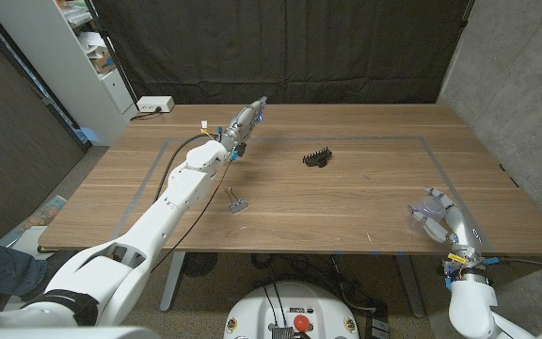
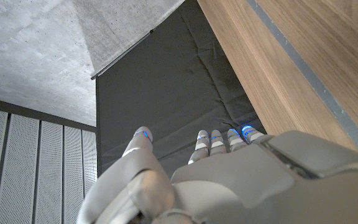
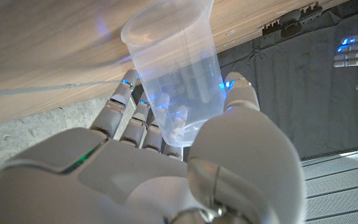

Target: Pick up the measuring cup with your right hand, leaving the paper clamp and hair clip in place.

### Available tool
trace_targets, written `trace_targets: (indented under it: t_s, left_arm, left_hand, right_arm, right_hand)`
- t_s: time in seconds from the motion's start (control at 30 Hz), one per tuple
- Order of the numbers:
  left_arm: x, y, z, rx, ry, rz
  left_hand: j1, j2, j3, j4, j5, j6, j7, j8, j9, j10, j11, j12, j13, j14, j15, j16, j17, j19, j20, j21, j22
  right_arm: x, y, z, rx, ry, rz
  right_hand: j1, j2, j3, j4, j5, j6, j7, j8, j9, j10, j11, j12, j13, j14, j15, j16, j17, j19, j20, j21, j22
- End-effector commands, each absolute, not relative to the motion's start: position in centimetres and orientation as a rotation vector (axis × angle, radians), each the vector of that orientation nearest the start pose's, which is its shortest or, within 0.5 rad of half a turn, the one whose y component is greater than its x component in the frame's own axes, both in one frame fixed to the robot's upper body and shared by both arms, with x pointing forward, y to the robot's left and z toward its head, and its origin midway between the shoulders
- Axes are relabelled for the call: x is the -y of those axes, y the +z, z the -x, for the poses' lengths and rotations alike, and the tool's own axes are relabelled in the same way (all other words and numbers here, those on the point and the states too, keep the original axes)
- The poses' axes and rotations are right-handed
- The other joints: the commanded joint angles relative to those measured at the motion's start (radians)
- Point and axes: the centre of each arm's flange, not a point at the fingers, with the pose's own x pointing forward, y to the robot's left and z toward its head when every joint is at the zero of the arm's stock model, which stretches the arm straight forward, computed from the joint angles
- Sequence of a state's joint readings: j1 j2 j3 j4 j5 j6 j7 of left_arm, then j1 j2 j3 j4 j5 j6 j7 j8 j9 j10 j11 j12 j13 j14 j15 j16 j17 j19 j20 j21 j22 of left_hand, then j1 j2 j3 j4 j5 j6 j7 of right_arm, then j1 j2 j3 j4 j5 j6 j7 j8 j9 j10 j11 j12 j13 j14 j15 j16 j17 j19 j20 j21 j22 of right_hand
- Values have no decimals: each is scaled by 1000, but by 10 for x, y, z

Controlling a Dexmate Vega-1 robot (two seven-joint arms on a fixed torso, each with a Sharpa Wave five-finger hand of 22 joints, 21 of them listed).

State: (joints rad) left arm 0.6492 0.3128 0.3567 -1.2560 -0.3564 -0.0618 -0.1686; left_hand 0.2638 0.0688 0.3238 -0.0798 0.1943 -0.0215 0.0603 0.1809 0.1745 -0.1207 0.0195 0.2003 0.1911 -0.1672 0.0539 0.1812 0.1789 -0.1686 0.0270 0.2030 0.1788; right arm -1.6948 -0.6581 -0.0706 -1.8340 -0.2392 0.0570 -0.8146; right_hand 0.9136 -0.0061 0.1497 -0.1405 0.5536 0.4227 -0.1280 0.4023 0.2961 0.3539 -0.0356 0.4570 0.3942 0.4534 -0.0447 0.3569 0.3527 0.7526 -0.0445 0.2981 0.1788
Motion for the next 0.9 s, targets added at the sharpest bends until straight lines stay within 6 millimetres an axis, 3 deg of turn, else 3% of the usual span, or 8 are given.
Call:
trace_targets:
  t_s: [0.03,0.23,0.27,0.4,0.9]
  left_arm:
    - [-195,48,-681,566,-369,-148]
    - [-196,45,-683,565,-367,-137]
    - [-197,45,-683,565,-366,-138]
    - [-197,44,-684,564,-364,-134]
    - [-199,42,-685,571,-368,-116]
  left_hand:
    - [0,3,-2,-5,-4,3,-3,5,3,-6,-4,7,2,-20,1,5,3,-51,8,-2,5]
    - [0,3,-2,-5,-4,3,-3,5,3,-5,-5,7,2,-20,2,5,3,-51,10,-2,5]
    - [0,4,-2,-5,-4,3,-3,5,3,-5,-6,7,2,-19,2,6,3,-51,11,-2,5]
    - [-1,4,-3,-6,-4,3,-4,5,3,-5,-5,7,2,-19,1,6,3,-51,12,-2,5]
    - [-1,4,-3,-7,-4,1,-4,5,4,-5,-4,8,2,-19,1,6,3,-49,15,-1,5]
  right_arm:
    - [376,-203,-449,523,-571,740]
    - [376,-200,-450,518,-584,747]
    - [376,-199,-450,516,-588,747]
    - [377,-196,-448,518,-586,752]
    - [378,-179,-436,538,-594,760]
  right_hand:
    - [43,20,14,-2,-15,29,1,22,15,34,-1,25,19,55,-30,25,31,62,-26,23,9]
    - [72,41,22,-2,-41,93,0,66,38,76,-17,58,44,110,-44,50,75,107,-46,46,15]
    - [80,41,23,-5,-48,121,0,82,44,89,-13,68,51,128,-46,57,84,116,-47,52,17]
    - [101,57,32,-7,-64,146,-3,103,56,116,-20,87,66,153,-56,70,108,137,-53,65,20]
    - [118,71,38,-6,-93,141,4,117,72,110,-21,98,86,173,-58,79,140,146,-52,77,24]
